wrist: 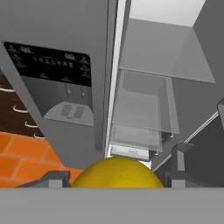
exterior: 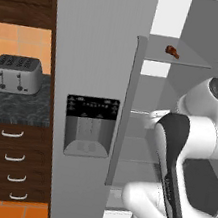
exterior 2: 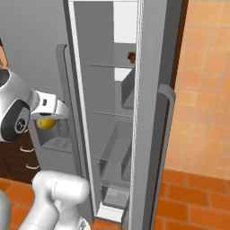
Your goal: Place one lemon and one chicken drumstick in each tupperware on the nearby counter, to pack two identical lunches.
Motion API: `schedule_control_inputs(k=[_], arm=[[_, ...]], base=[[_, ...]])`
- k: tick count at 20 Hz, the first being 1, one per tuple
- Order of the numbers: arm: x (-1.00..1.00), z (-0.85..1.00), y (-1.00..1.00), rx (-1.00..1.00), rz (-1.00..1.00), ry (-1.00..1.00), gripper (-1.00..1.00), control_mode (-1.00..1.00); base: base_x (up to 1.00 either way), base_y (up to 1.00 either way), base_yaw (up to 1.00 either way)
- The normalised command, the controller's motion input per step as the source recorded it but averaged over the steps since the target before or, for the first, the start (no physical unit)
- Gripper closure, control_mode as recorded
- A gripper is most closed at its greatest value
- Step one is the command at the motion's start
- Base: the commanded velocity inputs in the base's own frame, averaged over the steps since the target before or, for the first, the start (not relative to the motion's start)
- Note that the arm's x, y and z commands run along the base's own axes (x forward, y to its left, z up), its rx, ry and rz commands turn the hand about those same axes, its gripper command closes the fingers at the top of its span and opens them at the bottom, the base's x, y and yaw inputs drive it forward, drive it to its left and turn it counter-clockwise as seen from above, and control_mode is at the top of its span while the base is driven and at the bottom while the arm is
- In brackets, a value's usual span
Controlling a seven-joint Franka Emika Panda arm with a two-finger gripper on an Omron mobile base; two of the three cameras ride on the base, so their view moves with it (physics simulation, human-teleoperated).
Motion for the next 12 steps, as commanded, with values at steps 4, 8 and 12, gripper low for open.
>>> schedule_control_inputs(k=[4, 8, 12], arm=[[0.00, 0.00, 0.00, 0.00, 0.00, 0.00, 1.00, 1.00], [0.00, 0.00, 0.00, 0.00, 0.00, 0.00, 1.00, 1.00], [0.00, 0.00, 0.00, 0.00, 0.00, 0.00, 1.00, 1.00]], base=[[0.00, 0.07, 0.00], [-0.07, 0.77, 0.00], [-0.11, 1.00, 0.00]])
